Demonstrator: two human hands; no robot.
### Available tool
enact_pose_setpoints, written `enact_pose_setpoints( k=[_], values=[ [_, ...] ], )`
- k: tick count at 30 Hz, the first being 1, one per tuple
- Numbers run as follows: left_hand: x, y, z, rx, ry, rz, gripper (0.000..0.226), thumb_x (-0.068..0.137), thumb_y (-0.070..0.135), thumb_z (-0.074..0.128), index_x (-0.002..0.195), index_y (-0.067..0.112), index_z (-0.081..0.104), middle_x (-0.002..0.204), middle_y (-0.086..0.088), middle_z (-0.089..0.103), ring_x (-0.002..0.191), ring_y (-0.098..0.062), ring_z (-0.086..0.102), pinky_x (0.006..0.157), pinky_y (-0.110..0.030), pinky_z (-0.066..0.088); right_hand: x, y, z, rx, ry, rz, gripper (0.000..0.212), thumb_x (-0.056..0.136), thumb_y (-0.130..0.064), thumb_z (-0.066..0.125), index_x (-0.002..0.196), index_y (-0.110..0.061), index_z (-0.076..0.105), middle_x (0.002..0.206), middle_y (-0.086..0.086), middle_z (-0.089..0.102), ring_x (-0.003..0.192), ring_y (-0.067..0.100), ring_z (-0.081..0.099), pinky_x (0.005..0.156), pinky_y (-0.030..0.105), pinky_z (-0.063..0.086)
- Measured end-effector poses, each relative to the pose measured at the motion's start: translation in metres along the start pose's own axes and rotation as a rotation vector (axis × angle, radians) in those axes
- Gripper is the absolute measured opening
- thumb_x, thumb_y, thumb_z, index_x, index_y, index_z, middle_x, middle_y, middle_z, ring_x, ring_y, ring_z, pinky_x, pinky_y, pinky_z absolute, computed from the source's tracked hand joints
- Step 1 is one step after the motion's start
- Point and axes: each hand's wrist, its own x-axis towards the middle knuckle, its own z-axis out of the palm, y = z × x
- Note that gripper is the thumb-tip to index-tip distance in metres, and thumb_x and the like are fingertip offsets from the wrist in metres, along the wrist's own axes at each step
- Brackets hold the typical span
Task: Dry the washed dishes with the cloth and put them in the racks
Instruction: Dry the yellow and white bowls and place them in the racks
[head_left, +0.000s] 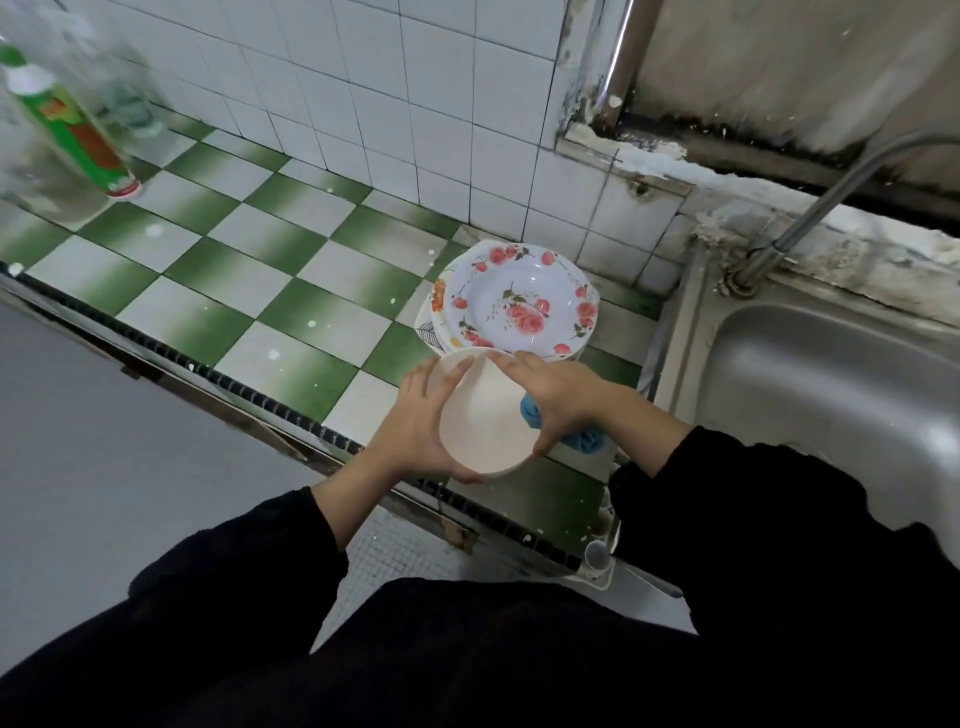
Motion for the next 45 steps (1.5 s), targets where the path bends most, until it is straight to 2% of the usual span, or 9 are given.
enact_pose_setpoints(
  k=[16, 21, 26, 29, 31, 35, 40, 42, 45],
  values=[
    [-0.003, 0.009, -0.024, 0.048, 0.133, 0.125, 0.122, 0.042, 0.075, 0.075, 0.145, 0.041, 0.019, 0.146, -0.019, 0.026, 0.133, -0.034, 0.024, 0.109, -0.051, 0.027, -0.014, 0.010, -0.023, 0.136, 0.065, -0.033, 0.126, 0.068, -0.048, 0.084, 0.155, -0.032, -0.006, 0.155, 0.000, 0.029, 0.130, 0.020, 0.040, 0.101, 0.037, 0.043],
    [-0.008, 0.020, -0.048, 0.120, 0.198, 0.231, 0.118, 0.043, 0.075, 0.073, 0.145, 0.035, 0.028, 0.141, -0.017, 0.029, 0.132, -0.033, 0.024, 0.103, -0.048, 0.033, -0.022, 0.022, -0.048, 0.747, 0.182, 0.158, 0.078, 0.081, -0.021, 0.077, 0.149, -0.028, 0.039, 0.148, 0.003, 0.044, 0.136, 0.024, 0.041, 0.102, 0.030, 0.035],
    [-0.009, 0.033, -0.060, 0.240, 0.281, 0.264, 0.120, 0.044, 0.079, 0.069, 0.146, 0.032, 0.029, 0.143, -0.022, 0.028, 0.130, -0.036, 0.026, 0.102, -0.054, 0.035, -0.028, 0.030, -0.060, 0.850, 0.213, 0.372, 0.050, 0.080, -0.035, 0.078, 0.126, -0.025, 0.066, 0.147, 0.004, 0.047, 0.131, 0.023, 0.045, 0.105, 0.032, 0.037],
    [-0.005, 0.040, -0.063, 0.348, 0.303, 0.298, 0.126, 0.044, 0.081, 0.071, 0.149, 0.028, 0.026, 0.144, -0.029, 0.028, 0.130, -0.037, 0.025, 0.101, -0.052, 0.035, -0.024, 0.021, -0.052, 0.897, 0.235, 0.390, 0.037, 0.081, -0.040, 0.077, 0.109, -0.016, 0.074, 0.124, 0.006, 0.063, 0.115, 0.021, 0.054, 0.085, 0.023, 0.042],
    [-0.002, 0.043, -0.062, 0.426, 0.313, 0.303, 0.132, 0.042, 0.078, 0.075, 0.151, 0.027, 0.021, 0.145, -0.032, 0.027, 0.132, -0.039, 0.025, 0.103, -0.051, 0.033, -0.023, 0.014, -0.048, 0.908, 0.350, 0.404, 0.019, 0.087, -0.030, 0.072, 0.095, -0.013, 0.075, 0.100, 0.004, 0.064, 0.096, 0.020, 0.055, 0.072, 0.023, 0.044],
    [0.000, 0.039, -0.052, 0.391, 0.294, 0.182, 0.150, 0.040, 0.057, 0.091, 0.149, 0.032, -0.008, 0.154, -0.033, 0.008, 0.141, -0.045, 0.010, 0.114, -0.052, 0.019, -0.023, 0.006, -0.043, 0.973, 0.496, 0.427, 0.034, 0.092, -0.023, 0.065, 0.124, -0.011, 0.067, 0.143, 0.010, 0.052, 0.120, 0.027, 0.054, 0.096, 0.029, 0.042],
    [-0.003, 0.021, -0.031, -0.107, 0.269, -0.070, 0.149, 0.057, 0.032, 0.093, 0.136, 0.030, -0.033, 0.154, -0.009, -0.031, 0.144, -0.030, -0.027, 0.119, -0.048, 0.002, -0.016, 0.002, -0.032, 1.091, 0.593, 0.437, 0.029, 0.093, -0.021, 0.064, 0.120, -0.012, 0.070, 0.119, 0.009, 0.067, 0.102, 0.025, 0.060, 0.094, 0.037, 0.051],
    [-0.005, 0.014, -0.027, -0.373, 0.236, -0.133, 0.146, 0.060, 0.035, 0.089, 0.134, 0.034, -0.036, 0.159, -0.005, -0.017, 0.149, -0.026, -0.003, 0.120, -0.043, 0.015, -0.013, 0.003, -0.025, 1.168, 0.600, 0.423, 0.028, 0.092, -0.020, 0.065, 0.118, -0.012, 0.071, 0.112, 0.006, 0.068, 0.101, 0.025, 0.062, 0.090, 0.034, 0.052],
    [-0.009, 0.013, -0.026, -0.433, 0.227, -0.151, 0.135, 0.073, 0.018, 0.084, 0.145, 0.030, -0.029, 0.157, 0.007, 0.015, 0.130, -0.027, 0.045, 0.094, -0.024, 0.047, -0.007, 0.003, -0.017, 1.212, 0.569, 0.401, 0.028, 0.092, -0.022, 0.066, 0.120, -0.018, 0.070, 0.108, 0.001, 0.069, 0.099, 0.024, 0.065, 0.089, 0.036, 0.055]
  ],
)
